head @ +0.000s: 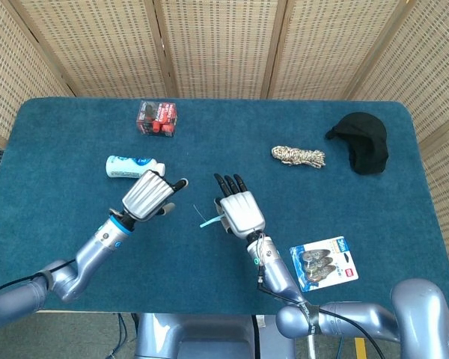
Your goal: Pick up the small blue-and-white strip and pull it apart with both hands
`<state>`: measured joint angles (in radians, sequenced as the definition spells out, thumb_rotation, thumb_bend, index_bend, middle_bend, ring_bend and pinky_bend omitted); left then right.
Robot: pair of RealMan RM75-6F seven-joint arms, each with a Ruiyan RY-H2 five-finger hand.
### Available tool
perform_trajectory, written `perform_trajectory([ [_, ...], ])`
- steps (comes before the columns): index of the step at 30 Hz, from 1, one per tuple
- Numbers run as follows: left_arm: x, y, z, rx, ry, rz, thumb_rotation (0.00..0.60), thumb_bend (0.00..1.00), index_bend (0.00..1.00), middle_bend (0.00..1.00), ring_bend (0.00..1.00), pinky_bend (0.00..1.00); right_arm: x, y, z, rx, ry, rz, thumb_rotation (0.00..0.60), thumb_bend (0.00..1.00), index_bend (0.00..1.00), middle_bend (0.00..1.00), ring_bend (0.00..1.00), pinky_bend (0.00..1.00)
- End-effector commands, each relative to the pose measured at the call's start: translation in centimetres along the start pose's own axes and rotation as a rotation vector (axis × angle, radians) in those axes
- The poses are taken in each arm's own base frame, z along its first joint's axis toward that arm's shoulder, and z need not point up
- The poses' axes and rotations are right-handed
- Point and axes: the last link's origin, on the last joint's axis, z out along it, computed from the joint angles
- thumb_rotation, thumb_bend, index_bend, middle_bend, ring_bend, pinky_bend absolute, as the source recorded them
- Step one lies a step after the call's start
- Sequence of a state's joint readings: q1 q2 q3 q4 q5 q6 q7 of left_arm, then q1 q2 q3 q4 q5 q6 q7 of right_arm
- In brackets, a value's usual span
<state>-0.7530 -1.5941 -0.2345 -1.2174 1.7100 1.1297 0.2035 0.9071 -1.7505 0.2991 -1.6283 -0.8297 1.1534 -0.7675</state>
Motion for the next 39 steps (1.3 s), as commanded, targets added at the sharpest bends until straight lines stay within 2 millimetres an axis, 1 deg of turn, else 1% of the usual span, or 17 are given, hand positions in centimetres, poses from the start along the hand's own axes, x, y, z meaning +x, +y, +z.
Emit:
perform_trajectory([
  [1, -0.5, 1.3, 0.9, -0.015, -0.019, -0.011, 0.6, 0.11, 0.46, 0.94, 0.93, 0.88, 0.1, -0.1, 0.0, -0.002, -0.002, 0.007, 0.6, 0.67, 0.65, 0.0, 0.0, 0.0],
  [4, -0.9, 2.1, 1.3, -0.023, -0.031, -0.011, 0.6, 0.13, 0.49, 0.94, 0.93, 0.88, 0.1, -0.1, 0.0, -0.002, -0.004, 0.011, 0.6, 0.67, 0.65, 0.0, 0.0, 0.0],
  [7, -1.1, 2.5, 1.4, -0.019, -0.037, -0.016, 0.6, 0.15, 0.51, 0.94, 0.93, 0.88, 0.2, 0.1, 0.0, -0.004, -0.003, 0.014, 0.6, 0.67, 0.65, 0.0, 0.0, 0.0],
  [19, -3.0, 3.9, 2.0, -0.006, -0.029, -0.076, 0.6, 0.23, 0.51, 0.94, 0.93, 0.88, 0.3, 0.5, -0.2, -0.01, -0.007, 0.017, 0.6, 0.67, 0.65, 0.0, 0.0, 0.0],
  [35, -3.8, 4.3, 2.4, -0.006, -0.028, -0.109, 0.6, 0.33, 0.55, 0.94, 0.93, 0.88, 0.6, 0.3, -0.3, -0.008, -0.003, 0.013, 0.6, 0.67, 0.65, 0.0, 0.0, 0.0],
  [39, -3.9, 4.5, 2.5, -0.006, -0.029, -0.113, 0.6, 0.37, 0.59, 0.94, 0.93, 0.88, 0.7, 0.4, -0.3, -0.012, -0.003, 0.012, 0.6, 0.68, 0.65, 0.0, 0.0, 0.0],
])
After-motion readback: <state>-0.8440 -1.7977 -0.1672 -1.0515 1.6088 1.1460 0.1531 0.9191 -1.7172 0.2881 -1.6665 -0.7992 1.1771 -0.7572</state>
